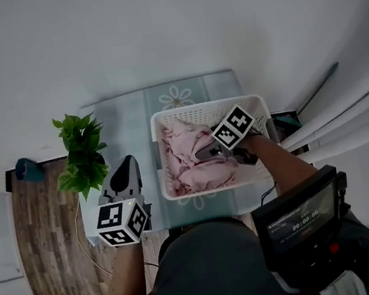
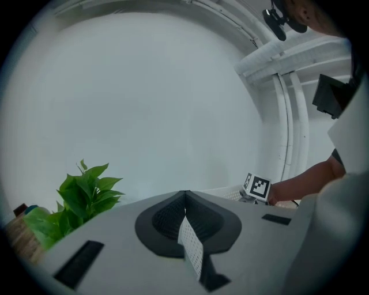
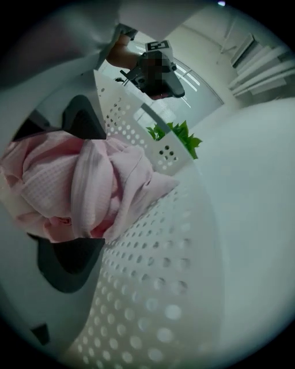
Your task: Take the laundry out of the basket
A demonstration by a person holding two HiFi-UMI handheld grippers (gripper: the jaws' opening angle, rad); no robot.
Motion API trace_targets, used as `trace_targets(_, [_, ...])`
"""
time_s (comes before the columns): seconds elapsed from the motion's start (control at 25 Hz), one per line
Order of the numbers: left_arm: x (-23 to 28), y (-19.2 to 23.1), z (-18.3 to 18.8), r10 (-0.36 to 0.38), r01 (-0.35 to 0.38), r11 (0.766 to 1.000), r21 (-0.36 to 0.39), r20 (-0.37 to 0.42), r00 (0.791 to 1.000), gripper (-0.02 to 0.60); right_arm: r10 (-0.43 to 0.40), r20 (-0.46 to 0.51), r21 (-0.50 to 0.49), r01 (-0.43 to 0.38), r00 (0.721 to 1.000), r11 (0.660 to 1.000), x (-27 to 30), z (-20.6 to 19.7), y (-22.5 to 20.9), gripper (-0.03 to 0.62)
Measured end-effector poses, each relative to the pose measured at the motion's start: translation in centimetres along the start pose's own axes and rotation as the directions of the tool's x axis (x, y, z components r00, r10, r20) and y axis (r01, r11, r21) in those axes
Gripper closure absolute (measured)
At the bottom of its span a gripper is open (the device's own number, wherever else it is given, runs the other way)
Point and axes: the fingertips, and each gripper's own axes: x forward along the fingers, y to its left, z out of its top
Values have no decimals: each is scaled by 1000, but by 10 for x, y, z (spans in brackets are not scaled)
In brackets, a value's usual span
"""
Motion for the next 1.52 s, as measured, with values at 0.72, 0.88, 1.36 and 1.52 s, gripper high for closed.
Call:
trace_targets(0.72, [-11, 22, -32, 88, -92, 995, -49, -65, 994, 572, 123, -104, 183, -103, 987, 978, 86, -30, -9, 88])
trace_targets(0.88, [-15, 30, -37, 103, -108, 992, -65, -69, 992, 572, 67, -113, 159, -48, 991, 986, 97, -29, -11, 109])
trace_targets(1.36, [-30, 47, -27, 134, -137, 989, -63, -55, 990, 572, 48, -117, 131, -33, 992, 991, 96, -29, -9, 81])
trace_targets(1.52, [-28, 42, -30, 117, -120, 991, -64, -60, 991, 572, 66, -103, 144, -51, 992, 988, 97, -29, -9, 167])
